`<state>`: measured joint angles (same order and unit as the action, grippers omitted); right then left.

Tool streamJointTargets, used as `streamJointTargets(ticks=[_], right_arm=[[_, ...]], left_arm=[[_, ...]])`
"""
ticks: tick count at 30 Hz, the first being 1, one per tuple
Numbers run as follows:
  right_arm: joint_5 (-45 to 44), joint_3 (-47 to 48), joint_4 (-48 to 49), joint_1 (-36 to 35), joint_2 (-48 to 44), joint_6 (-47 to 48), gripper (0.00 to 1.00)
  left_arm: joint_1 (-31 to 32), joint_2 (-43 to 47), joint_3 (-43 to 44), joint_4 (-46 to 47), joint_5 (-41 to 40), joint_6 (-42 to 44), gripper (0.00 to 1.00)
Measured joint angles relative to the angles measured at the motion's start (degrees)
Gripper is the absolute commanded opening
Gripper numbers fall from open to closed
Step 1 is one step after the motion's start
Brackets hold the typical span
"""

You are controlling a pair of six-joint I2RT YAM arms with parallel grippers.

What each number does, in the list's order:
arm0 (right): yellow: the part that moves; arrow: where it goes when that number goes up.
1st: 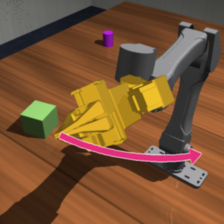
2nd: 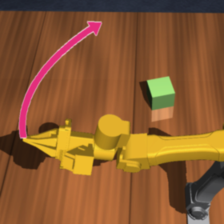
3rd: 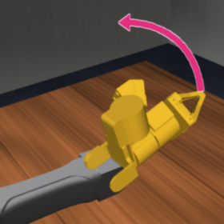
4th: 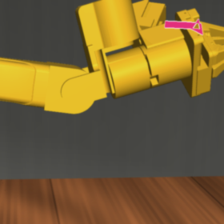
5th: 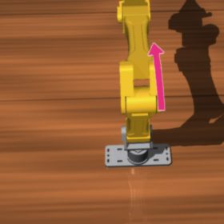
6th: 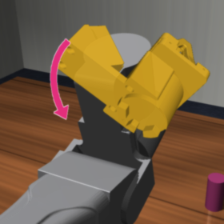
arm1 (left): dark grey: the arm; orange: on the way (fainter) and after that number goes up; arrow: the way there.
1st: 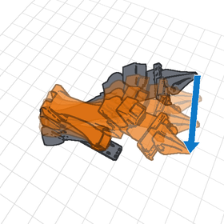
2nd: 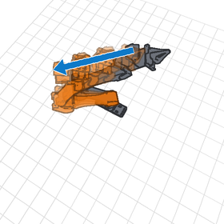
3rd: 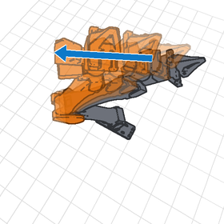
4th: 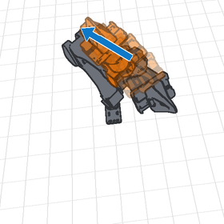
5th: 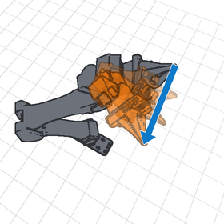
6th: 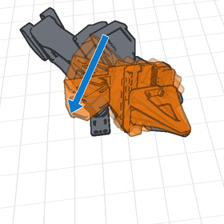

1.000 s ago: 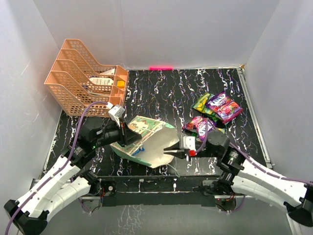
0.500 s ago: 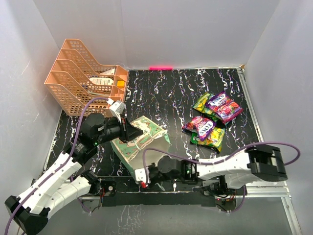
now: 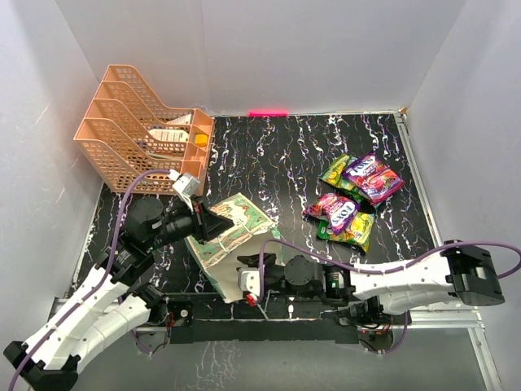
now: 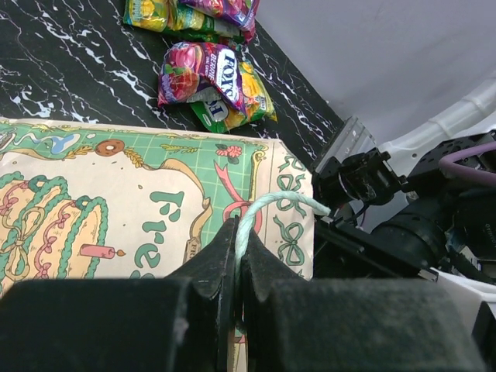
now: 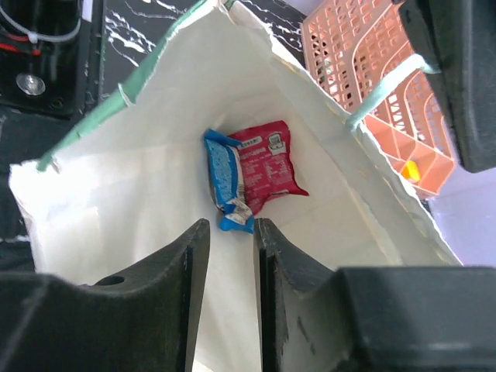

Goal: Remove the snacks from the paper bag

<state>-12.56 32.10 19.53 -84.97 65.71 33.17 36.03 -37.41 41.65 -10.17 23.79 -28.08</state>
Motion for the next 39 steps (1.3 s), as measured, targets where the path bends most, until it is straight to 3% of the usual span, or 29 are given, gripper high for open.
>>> streamJointTargets(ticks=[5,13,26,33,39], right_arm=[[-1.03,-1.75,0.66,0.09,1.14,4.48,0.41],[-1.44,-1.51,7.26,3.65,17.79,8.48,0.43],[-4.81,3.39,30.36,5.62,37.57,9.35,0.58],[1.46,3.02,35.12,5.92,37.83,10.86,0.63],[3.61,-1.07,34.67,5.92,30.71,13.77,0.63]], left_arm=[[0.0,1.33,-2.69,0.92,-0.02,-0.5,0.0],[0.0,1.75,-3.37,1.29,-0.02,-1.38,0.0],[0.0,2.29,-3.82,2.69,0.2,-2.6,0.0],[0.0,6.1,-3.82,-2.14,-4.44,-0.87,0.0],[0.0,12.96,-4.28,-6.1,-9.86,-0.48,0.0]])
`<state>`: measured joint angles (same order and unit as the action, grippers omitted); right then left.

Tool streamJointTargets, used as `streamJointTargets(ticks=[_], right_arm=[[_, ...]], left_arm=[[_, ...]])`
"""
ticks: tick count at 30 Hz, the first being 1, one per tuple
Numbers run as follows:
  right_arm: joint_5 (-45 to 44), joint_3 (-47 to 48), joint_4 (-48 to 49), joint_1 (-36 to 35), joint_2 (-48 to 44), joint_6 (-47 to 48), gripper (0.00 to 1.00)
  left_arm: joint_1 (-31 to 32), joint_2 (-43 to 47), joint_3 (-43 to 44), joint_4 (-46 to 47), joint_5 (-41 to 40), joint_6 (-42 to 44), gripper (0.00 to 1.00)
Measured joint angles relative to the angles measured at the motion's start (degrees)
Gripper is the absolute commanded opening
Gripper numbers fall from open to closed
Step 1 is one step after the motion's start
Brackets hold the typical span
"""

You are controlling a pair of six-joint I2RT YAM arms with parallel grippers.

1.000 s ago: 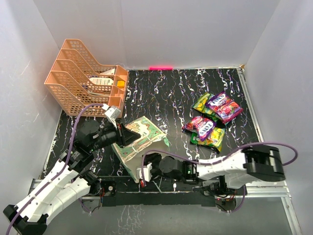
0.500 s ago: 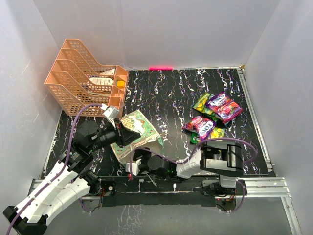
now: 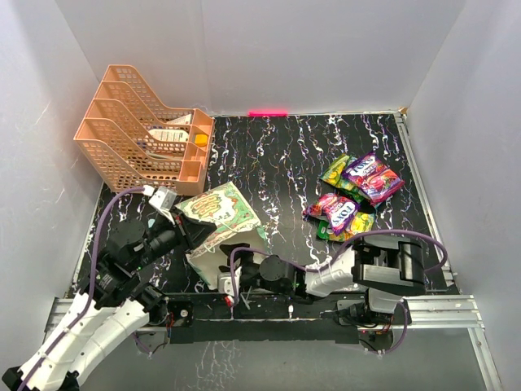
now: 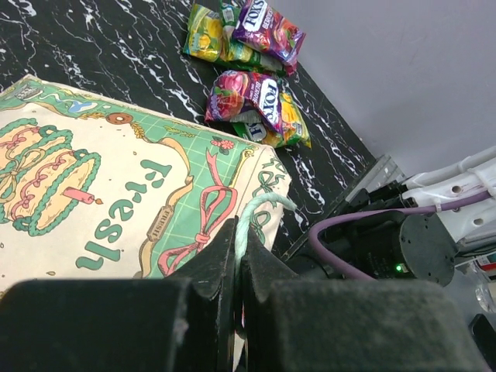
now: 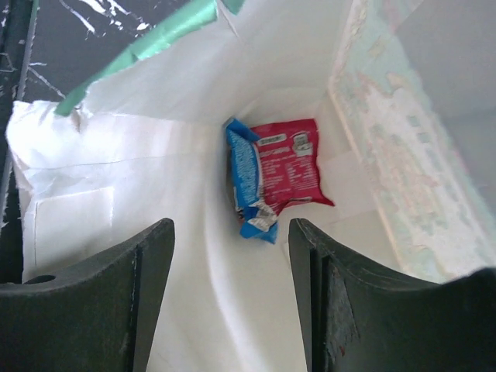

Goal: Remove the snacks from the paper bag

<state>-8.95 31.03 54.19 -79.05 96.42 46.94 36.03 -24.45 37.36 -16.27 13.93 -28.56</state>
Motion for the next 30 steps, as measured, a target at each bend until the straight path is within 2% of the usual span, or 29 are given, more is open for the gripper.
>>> streamJointTargets(ticks=[5,16,30], right_arm=[[0.96,-0.13,0.11,0.0,-0.87,3.19,0.63],[2.86,6.45,-0.66,3.37,7.65,10.36,0.57],[5.05,13.73,-3.48,7.78,15.91,19.52,0.64]], left_arm=[[0.0,0.74,-1.38,0.9,0.0,-1.07,0.0],[0.0,-1.66,-1.62,1.4,2.99,0.31,0.0],[0.0,1.51,-2.6,4.46,7.85,3.04,0.0]])
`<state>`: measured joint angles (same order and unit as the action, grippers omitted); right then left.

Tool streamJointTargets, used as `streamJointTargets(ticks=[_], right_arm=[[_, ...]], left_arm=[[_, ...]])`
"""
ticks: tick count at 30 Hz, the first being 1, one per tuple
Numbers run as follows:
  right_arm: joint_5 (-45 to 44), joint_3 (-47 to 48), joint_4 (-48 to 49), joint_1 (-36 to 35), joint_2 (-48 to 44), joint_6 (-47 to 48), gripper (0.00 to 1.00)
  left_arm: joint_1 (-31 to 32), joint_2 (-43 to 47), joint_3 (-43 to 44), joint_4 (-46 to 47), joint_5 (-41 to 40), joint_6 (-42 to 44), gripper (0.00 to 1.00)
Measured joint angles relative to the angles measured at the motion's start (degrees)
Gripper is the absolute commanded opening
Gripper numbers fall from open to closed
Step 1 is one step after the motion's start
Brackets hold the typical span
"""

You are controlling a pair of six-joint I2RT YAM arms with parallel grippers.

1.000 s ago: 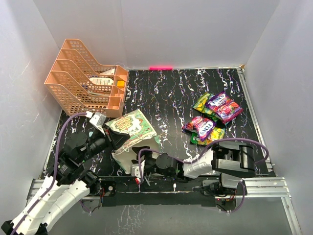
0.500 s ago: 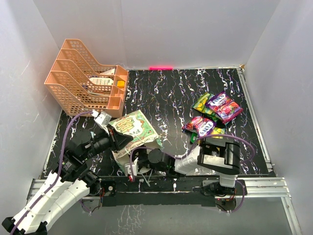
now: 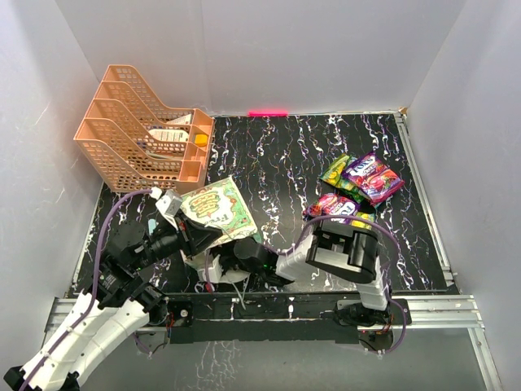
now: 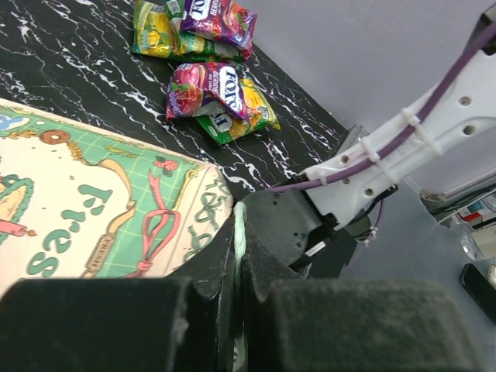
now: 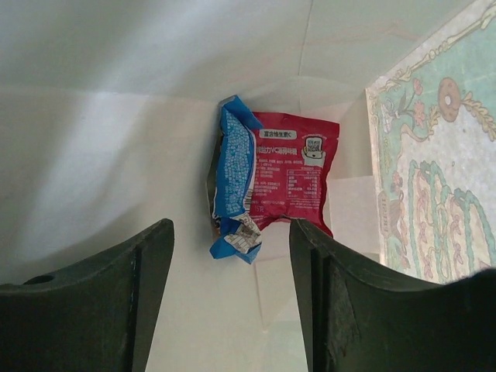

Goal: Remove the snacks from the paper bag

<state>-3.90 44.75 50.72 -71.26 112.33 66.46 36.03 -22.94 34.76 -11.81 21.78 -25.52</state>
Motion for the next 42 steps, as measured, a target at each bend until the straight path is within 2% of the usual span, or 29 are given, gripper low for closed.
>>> streamJointTargets(ticks=[5,10,14,19,27,37,42], right_arm=[[-2.03,4.61,1.99,0.76,5.33,1.16,0.65],[-4.48,4.76,4.76,0.87,7.74,1.64,0.64],[-1.14,-0.37,4.46,0.9,3.04,-0.83,0.63],[3.06,-6.05,4.11,0.9,-5.68,-5.57,0.54],[3.98,-8.85,7.21,0.87,-6.45,-9.68,0.48],[-1.88,-0.85,7.85,1.25,1.75,-6.58,0.48],[-3.08,3.28,7.93,1.95,5.73,-6.32,0.55]], left_arm=[[0.0,0.35,-0.92,1.66,1.99,-0.04,0.0],[0.0,-0.02,-0.94,1.27,2.58,0.46,0.0],[0.0,-0.2,0.09,-0.46,-0.17,1.73,0.0],[0.0,0.9,0.7,-1.38,-3.13,3.13,0.0],[0.0,-0.22,2.21,-1.46,-3.04,3.45,0.0],[0.0,-2.8,2.21,1.33,3.96,2.86,0.0],[0.0,-4.13,2.21,2.19,7.06,2.73,0.0]])
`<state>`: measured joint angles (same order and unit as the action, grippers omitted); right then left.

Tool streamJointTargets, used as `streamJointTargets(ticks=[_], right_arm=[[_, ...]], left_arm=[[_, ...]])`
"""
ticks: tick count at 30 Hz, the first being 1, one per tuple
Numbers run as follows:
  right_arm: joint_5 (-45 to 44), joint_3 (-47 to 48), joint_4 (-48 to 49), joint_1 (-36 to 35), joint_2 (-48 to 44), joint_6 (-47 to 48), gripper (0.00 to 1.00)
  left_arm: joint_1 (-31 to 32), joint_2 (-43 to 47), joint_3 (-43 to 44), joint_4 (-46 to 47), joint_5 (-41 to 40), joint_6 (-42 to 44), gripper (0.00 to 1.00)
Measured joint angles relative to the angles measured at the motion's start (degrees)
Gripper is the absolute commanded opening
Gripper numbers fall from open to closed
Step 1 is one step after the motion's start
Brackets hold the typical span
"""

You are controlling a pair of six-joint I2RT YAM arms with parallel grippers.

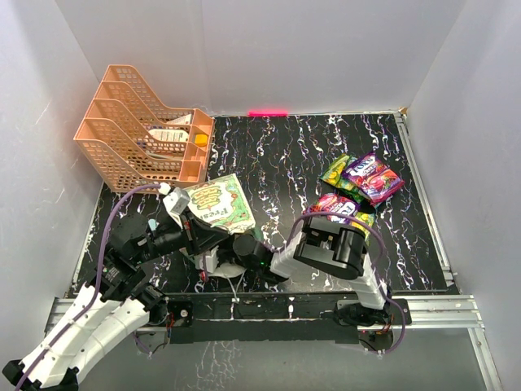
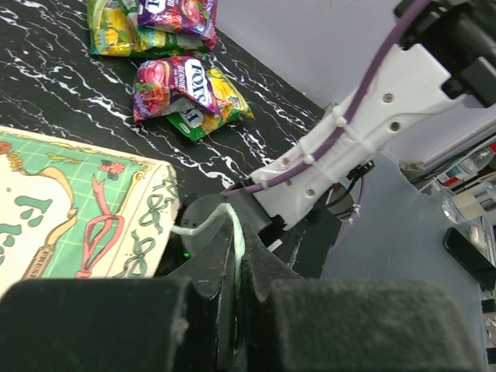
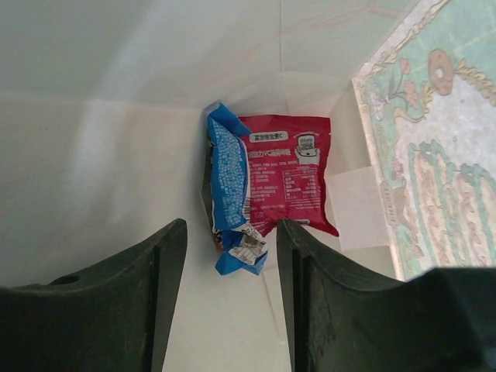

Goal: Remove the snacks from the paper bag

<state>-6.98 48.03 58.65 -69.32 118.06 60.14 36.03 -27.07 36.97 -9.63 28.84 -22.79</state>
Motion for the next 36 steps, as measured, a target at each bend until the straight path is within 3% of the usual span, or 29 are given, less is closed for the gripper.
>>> streamJointTargets(ticks=[5,17,23,31,36], right_arm=[[-0.04,3.78,-0.68,1.36,3.72,0.15,0.64],[0.04,13.75,-1.46,5.27,11.26,-0.66,0.61],[2.86,7.37,1.03,5.64,7.76,-3.45,0.62],[9.35,-4.04,1.92,4.96,-2.99,-8.66,0.71],[12.0,-8.26,2.97,2.23,-7.56,-11.45,0.7]], left_arm=[[0.0,-0.39,0.0,0.63,2.32,-0.39,0.0],[-0.07,-1.16,0.09,-0.24,1.88,-0.83,0.0],[-0.07,0.37,1.01,-2.73,-3.15,-0.81,0.0],[-0.07,-0.87,2.95,-5.6,-12.98,-0.94,0.0],[-0.07,-1.16,2.95,-5.88,-16.44,-1.55,0.0]])
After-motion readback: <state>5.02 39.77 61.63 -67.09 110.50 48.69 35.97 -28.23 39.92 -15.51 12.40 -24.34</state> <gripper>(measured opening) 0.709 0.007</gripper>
